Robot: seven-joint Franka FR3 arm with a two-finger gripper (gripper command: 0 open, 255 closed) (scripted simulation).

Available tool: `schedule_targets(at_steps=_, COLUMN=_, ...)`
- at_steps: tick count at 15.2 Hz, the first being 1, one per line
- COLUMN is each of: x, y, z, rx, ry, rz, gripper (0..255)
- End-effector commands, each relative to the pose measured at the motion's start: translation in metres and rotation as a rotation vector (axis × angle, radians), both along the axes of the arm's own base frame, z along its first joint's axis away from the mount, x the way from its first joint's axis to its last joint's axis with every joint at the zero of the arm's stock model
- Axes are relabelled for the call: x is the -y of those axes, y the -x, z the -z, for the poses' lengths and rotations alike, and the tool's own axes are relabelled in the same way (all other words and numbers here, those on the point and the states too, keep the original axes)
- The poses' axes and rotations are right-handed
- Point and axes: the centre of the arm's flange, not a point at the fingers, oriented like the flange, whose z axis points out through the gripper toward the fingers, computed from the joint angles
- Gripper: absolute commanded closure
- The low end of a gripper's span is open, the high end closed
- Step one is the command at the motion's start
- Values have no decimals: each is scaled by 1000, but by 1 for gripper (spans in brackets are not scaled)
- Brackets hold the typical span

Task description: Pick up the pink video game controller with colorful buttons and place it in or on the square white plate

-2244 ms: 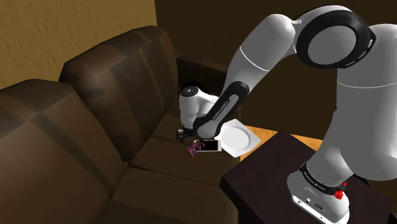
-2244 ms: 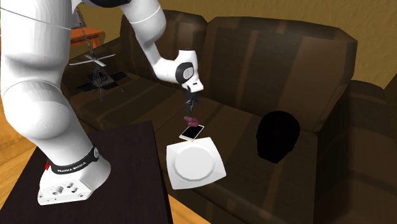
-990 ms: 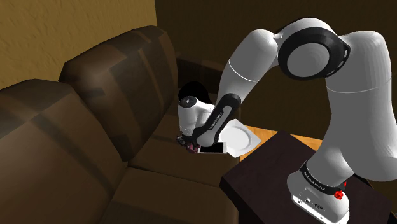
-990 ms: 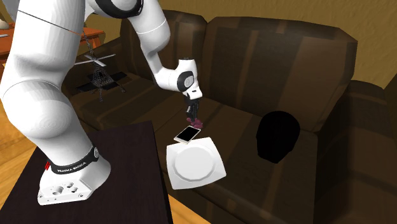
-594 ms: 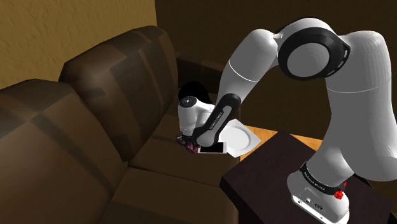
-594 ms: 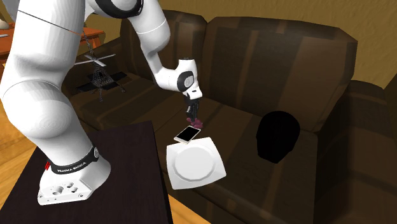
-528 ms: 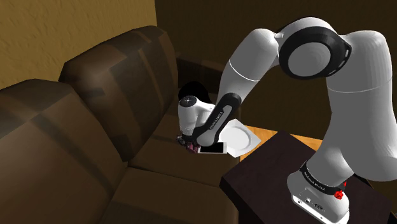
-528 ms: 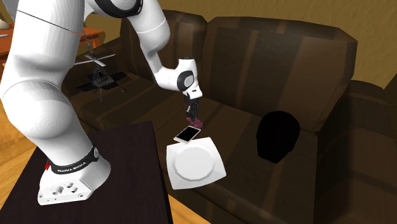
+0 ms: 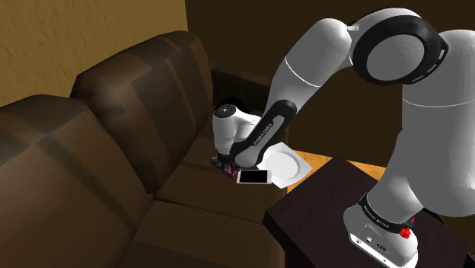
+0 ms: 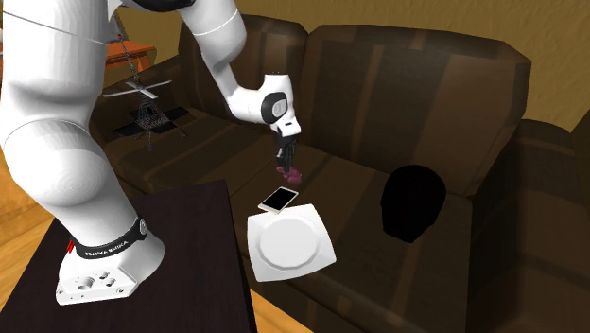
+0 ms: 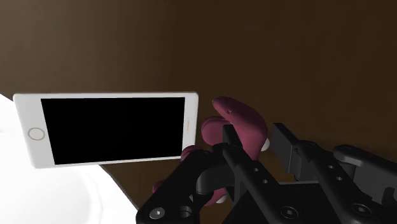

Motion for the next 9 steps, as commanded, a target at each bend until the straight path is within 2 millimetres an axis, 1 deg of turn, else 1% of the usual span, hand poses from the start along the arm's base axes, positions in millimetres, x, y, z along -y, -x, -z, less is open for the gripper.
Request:
schedule_targets(at_steps=1, x=0, y=0, z=-10, rx=0, ry=0, rz=0, gripper=255)
schedule_targets(at_steps=9, x=0, y=0, z=-53, rx=0, ry=0, rz=0, gripper=255)
